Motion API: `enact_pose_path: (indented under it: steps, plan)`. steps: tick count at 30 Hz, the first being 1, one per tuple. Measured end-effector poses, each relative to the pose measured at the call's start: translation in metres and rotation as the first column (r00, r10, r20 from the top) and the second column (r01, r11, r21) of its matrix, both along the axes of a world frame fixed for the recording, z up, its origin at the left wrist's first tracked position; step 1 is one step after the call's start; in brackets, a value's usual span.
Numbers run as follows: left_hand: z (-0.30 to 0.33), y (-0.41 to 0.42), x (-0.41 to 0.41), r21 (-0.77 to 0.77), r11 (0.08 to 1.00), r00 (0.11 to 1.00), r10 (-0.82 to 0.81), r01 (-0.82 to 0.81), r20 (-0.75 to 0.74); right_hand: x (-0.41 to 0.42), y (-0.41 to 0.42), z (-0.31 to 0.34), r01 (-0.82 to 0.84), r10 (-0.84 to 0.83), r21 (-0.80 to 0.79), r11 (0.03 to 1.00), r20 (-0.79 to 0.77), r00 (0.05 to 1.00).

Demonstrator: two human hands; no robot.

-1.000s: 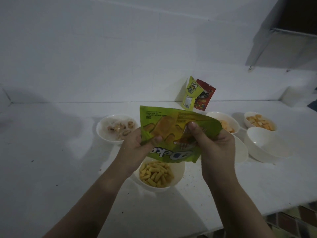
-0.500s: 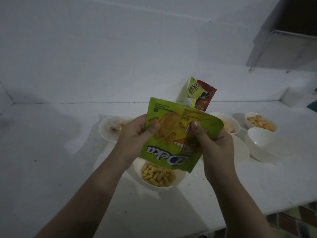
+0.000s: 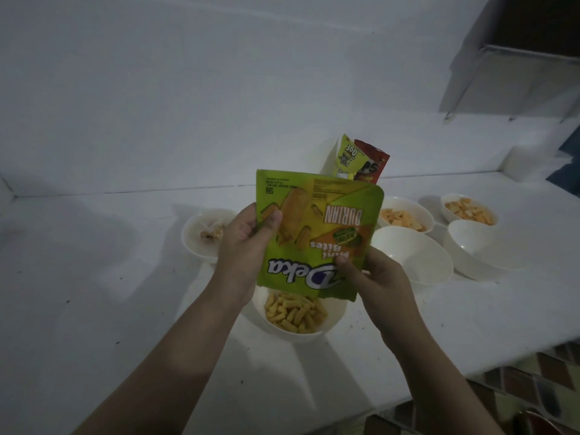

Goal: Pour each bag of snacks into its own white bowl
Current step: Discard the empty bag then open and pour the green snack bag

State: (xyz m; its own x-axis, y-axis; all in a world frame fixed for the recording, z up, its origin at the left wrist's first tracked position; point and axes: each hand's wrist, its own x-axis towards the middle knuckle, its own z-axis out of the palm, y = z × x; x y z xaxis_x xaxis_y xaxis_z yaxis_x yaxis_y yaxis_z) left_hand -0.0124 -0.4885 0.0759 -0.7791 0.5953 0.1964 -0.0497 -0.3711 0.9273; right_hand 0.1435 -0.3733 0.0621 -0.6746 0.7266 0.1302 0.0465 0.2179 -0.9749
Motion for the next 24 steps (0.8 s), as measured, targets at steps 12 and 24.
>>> enact_pose_path:
  steps: [12,24]
  plan:
    - [-0.014,0.045,0.041,0.157,0.978,0.948,-0.174,0.135,0.267,0.059,0.006,-0.025,0.295,-0.299,-0.169,0.941,0.002,0.954]
    - [-0.008,0.184,0.201,0.189,0.879,0.822,-0.476,0.437,0.312,0.220,0.083,-0.009,0.442,-0.561,-0.408,0.799,-0.238,0.793]
